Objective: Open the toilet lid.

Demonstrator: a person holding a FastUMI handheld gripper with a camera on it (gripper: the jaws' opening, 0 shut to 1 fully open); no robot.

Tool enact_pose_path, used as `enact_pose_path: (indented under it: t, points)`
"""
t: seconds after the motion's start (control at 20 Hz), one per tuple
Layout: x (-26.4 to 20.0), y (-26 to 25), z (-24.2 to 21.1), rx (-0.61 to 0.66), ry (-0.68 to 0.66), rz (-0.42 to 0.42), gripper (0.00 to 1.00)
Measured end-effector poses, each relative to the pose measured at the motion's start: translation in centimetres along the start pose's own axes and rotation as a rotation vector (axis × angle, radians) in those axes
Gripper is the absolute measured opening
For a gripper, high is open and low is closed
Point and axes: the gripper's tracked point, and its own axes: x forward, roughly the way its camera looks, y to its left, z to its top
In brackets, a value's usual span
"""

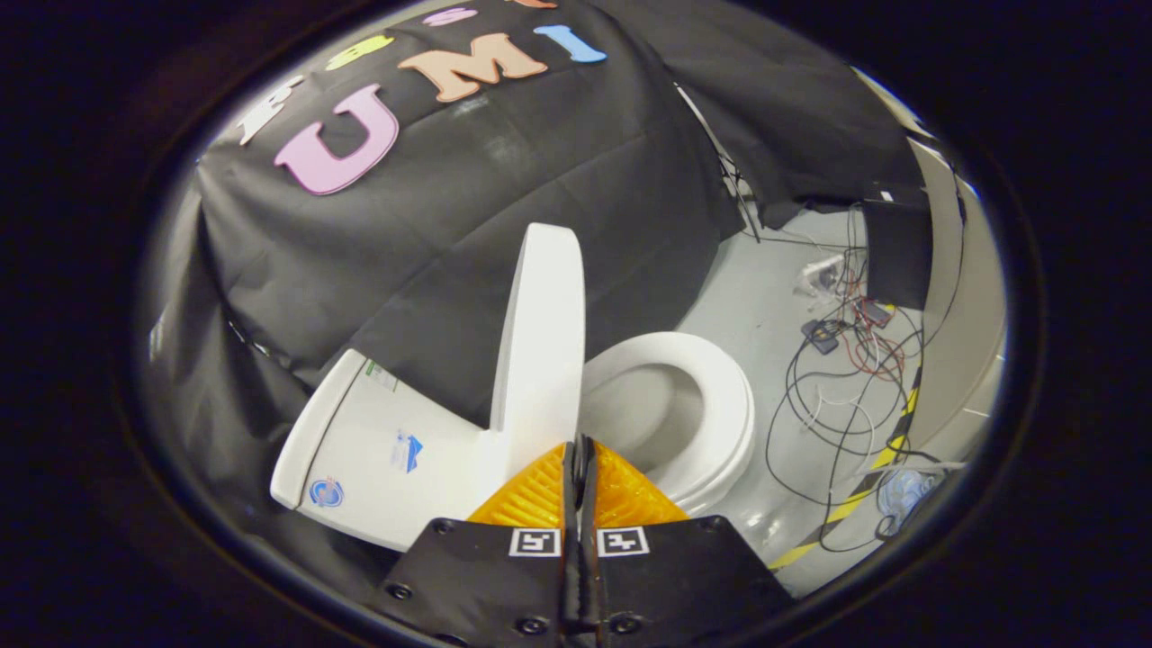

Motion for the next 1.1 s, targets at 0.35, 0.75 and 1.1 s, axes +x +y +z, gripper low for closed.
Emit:
enact_pose_path:
  t: [0.35, 0.75, 1.1]
  points:
    - [-1.2, 2.0, 0.1, -0.034, -0.033, 0.022, 0.01]
    - [-1.6, 3.5, 0.5, -0.088, -0.056, 0.027, 0.01]
    - [-2.1, 5.4, 0.7, -0.126, -0.082, 0.048, 0.01]
